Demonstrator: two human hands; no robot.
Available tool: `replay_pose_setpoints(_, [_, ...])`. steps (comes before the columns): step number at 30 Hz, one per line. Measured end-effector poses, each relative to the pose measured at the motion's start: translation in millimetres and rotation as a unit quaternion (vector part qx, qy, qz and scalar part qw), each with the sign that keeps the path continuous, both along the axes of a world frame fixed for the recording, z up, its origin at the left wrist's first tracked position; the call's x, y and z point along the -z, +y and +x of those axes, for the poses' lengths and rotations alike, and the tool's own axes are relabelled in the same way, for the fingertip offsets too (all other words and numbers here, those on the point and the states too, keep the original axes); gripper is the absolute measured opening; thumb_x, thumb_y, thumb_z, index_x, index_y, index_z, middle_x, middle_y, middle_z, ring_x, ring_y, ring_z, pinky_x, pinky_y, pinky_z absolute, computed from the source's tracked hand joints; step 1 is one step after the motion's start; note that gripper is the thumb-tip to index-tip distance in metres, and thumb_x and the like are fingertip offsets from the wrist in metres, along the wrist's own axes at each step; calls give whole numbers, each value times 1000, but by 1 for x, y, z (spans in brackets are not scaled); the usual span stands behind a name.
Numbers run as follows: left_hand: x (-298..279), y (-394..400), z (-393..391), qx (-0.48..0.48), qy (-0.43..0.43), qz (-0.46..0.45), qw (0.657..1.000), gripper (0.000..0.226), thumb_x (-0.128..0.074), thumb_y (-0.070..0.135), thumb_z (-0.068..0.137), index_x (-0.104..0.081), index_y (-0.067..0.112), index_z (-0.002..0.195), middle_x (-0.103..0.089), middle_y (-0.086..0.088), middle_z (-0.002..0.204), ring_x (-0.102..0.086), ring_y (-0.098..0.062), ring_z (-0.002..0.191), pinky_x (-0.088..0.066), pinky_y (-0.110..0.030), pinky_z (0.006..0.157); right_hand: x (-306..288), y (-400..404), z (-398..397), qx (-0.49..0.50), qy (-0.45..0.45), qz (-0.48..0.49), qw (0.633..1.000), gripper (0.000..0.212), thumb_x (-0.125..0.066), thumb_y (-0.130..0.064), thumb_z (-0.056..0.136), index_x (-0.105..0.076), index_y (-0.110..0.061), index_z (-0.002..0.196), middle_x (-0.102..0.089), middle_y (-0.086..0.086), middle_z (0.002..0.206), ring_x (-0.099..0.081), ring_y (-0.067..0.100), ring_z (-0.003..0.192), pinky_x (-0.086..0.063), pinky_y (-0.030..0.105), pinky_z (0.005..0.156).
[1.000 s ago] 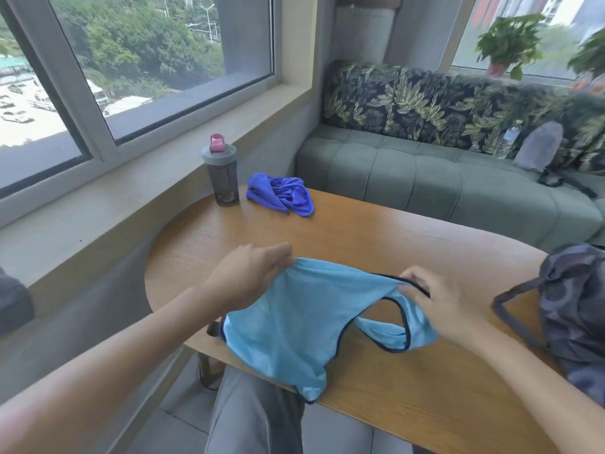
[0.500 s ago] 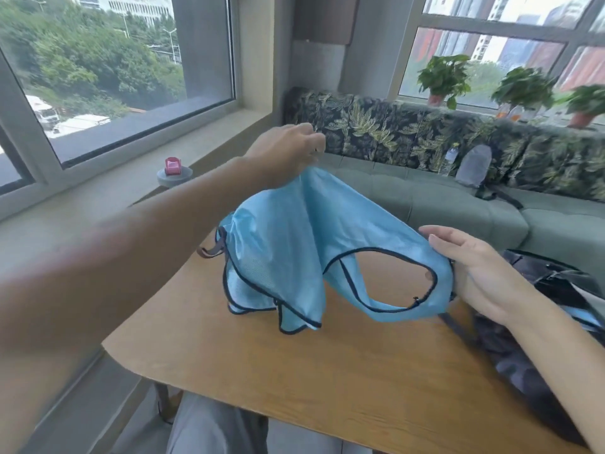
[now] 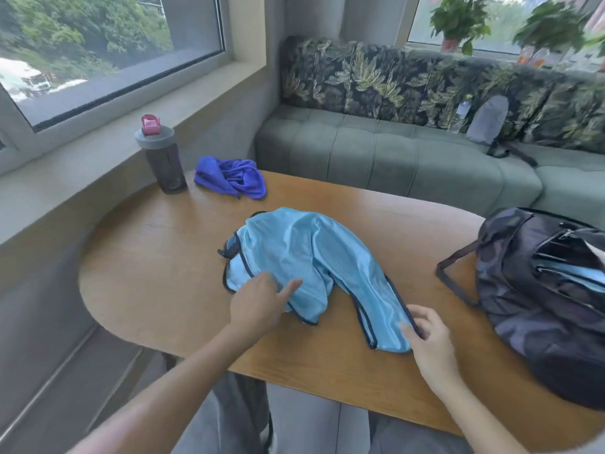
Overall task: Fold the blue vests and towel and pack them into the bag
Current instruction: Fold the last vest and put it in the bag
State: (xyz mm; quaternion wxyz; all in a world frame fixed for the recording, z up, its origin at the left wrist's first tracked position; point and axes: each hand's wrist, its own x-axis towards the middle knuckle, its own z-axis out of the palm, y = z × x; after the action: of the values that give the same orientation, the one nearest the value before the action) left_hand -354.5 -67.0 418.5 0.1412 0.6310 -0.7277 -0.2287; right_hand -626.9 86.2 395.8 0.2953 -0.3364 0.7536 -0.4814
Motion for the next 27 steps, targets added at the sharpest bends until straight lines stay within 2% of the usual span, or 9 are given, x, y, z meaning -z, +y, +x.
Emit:
replay_pose_setpoints(3, [17, 15, -2, -62, 5, 31, 998, 74, -44, 89, 80, -51, 16, 76, -60, 4, 67, -59, -17, 64, -46, -35, 57, 12, 5, 8, 18, 53, -26, 998, 24, -68, -11, 94, -64, -28, 112, -73, -7, 95, -69, 5, 87, -50, 11, 67])
replay_pose_setpoints(6, [13, 12, -13, -126, 85, 45, 987, 59, -60, 75, 83, -50, 16, 80, -59, 7, 67, -57, -14, 64, -52, -39, 70, 13, 6, 8, 27, 61, -34, 997, 26, -69, -11, 93, -64, -28, 112, -73, -7, 90, -68, 6, 81, -49, 12, 63])
replay_pose_setpoints(11, [13, -5, -15, -222, 243, 114, 937, 28, -62, 47, 91, -53, 21, 87, -64, 2, 87, -63, -27, 93, -46, -55, 101, 14, 8, 5, 37, 41, -54, 997, 28, -70, -13, 92, -63, -31, 112, -73, -6, 84, -69, 10, 79, -53, 29, 69])
replay_pose_setpoints(13, [6, -5, -12, -202, 200, 34, 958, 28, -55, 44, 96, -52, 22, 80, -61, 1, 89, -58, -27, 95, -45, -52, 98, 16, 8, 5, 49, 27, -56, 997, 28, -71, -14, 92, -63, -32, 111, -73, -4, 83, -69, 13, 79, -54, 33, 71])
replay_pose_setpoints(15, [-7, -4, -9, -155, 157, -54, 974, 36, -51, 41, 99, -46, 16, 73, -56, 1, 81, -51, -23, 86, -43, -43, 82, 17, 8, 4, 56, 21, -61, 996, 26, -71, -16, 91, -64, -32, 111, -73, -5, 83, -70, 12, 80, -55, 33, 72])
replay_pose_setpoints(18, [-34, -12, -9, -96, 221, 3, 971, 38, -47, 35, 99, -41, 8, 73, -48, -3, 68, -48, -24, 65, -40, -38, 62, 14, 9, 4, 55, 18, -69, 996, 24, -70, -17, 92, -64, -31, 110, -73, -9, 82, -68, 7, 77, -51, 28, 68])
replay_pose_setpoints(20, [-58, -23, -12, -91, 324, 126, 933, 43, -47, 41, 97, -57, -1, 90, -65, -13, 81, -67, -38, 78, -56, -46, 76, 13, 10, 4, 51, 16, -72, 996, 22, -70, -17, 93, -64, -30, 110, -72, -12, 82, -68, 5, 77, -47, 25, 67])
replay_pose_setpoints(22, [-88, -34, -13, -73, 435, 240, 865, 42, -46, 38, 104, -64, 0, 110, -73, -20, 99, -74, -40, 88, -59, -50, 87, 14, 11, 4, 51, 13, -69, 996, 22, -70, -18, 93, -64, -32, 109, -73, -13, 83, -68, 5, 78, -47, 25, 67])
replay_pose_setpoints(27, [-155, -77, 4, -24, 625, 252, 739, 25, -53, 31, 105, -57, 13, 88, -63, -5, 85, -64, -22, 77, -56, -33, 78, 16, 11, 3, 55, 13, -67, 996, 21, -69, -21, 94, -63, -34, 110, -75, -11, 84, -70, 5, 81, -49, 26, 70])
